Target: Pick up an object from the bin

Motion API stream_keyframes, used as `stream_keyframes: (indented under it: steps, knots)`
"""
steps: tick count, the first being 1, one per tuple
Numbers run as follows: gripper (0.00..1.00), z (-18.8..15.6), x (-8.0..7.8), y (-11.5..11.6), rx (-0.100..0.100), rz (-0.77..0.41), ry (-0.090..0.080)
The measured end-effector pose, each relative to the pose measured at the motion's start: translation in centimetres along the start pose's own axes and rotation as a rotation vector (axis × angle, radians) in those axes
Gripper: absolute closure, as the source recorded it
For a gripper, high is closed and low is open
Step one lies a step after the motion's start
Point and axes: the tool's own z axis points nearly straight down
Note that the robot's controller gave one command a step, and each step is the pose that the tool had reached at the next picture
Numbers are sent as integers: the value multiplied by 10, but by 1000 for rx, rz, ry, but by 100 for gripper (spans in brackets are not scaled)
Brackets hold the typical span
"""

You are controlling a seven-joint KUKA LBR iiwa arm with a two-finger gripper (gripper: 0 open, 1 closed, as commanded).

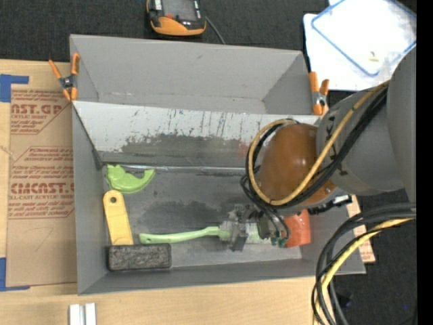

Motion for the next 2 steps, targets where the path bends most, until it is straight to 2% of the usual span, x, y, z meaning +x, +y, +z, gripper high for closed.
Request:
stream_keyframes:
  steps: [1,2]
  knots:
    - [100,-38,1,0,0,0,3]
    - [100,-83,-1,0,1,0,-1]
